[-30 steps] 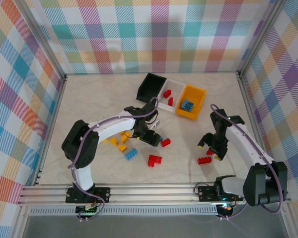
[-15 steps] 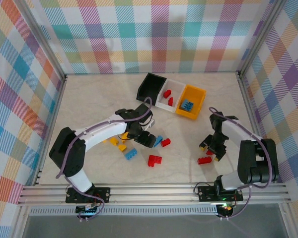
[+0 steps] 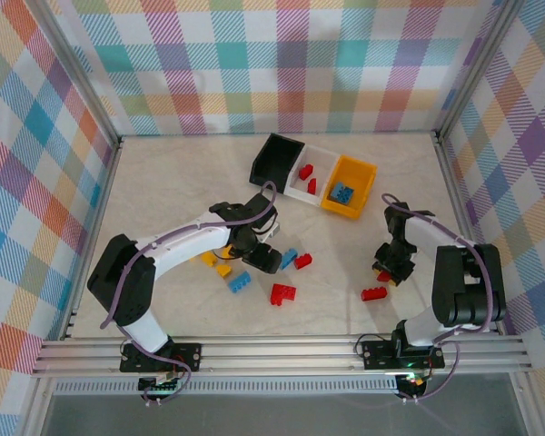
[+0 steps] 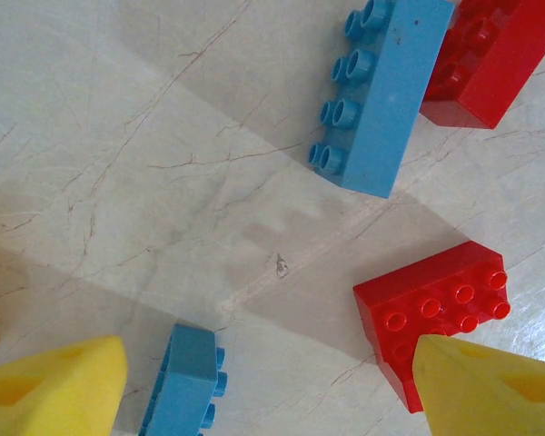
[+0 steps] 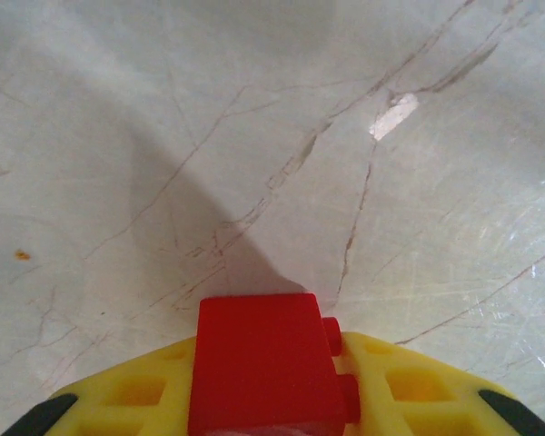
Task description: Sort the legos into containers by color
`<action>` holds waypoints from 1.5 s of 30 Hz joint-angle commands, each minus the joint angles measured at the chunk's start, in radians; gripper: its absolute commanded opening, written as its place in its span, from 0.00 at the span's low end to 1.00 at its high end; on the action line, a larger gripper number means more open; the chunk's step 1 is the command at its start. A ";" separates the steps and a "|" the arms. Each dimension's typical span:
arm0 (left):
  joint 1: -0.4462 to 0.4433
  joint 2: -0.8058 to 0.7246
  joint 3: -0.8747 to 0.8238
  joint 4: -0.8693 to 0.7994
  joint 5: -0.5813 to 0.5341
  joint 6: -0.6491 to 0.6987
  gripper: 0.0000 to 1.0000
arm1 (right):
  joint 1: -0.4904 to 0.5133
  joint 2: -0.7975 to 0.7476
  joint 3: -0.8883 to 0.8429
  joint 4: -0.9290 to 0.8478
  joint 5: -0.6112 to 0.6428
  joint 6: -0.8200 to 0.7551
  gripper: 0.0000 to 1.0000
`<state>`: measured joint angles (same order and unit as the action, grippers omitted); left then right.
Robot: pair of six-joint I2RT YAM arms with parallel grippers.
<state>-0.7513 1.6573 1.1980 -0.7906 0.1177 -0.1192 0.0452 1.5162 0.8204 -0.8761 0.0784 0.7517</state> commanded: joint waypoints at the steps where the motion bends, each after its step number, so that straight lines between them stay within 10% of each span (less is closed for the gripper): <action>1: 0.006 -0.035 -0.001 -0.010 -0.006 -0.018 0.83 | -0.007 -0.067 0.063 -0.010 -0.026 0.000 0.33; 8: 0.130 -0.120 -0.049 0.029 0.023 -0.088 0.82 | 0.033 -0.085 0.295 0.078 -0.251 0.037 0.29; 29: 0.468 -0.330 -0.198 -0.045 0.093 -0.164 0.84 | 0.171 0.790 1.328 0.116 -0.402 0.052 0.42; 36: 0.543 -0.281 -0.213 -0.046 0.091 -0.171 0.84 | 0.177 0.770 1.347 0.104 -0.404 0.021 0.63; 45: 0.640 -0.110 -0.167 -0.020 0.072 -0.174 0.83 | 0.246 0.516 1.073 0.113 -0.382 -0.060 0.61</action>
<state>-0.1333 1.5097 1.0016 -0.8089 0.1989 -0.2813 0.2497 2.1696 1.9636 -0.7528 -0.3008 0.7380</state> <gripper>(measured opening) 0.831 0.612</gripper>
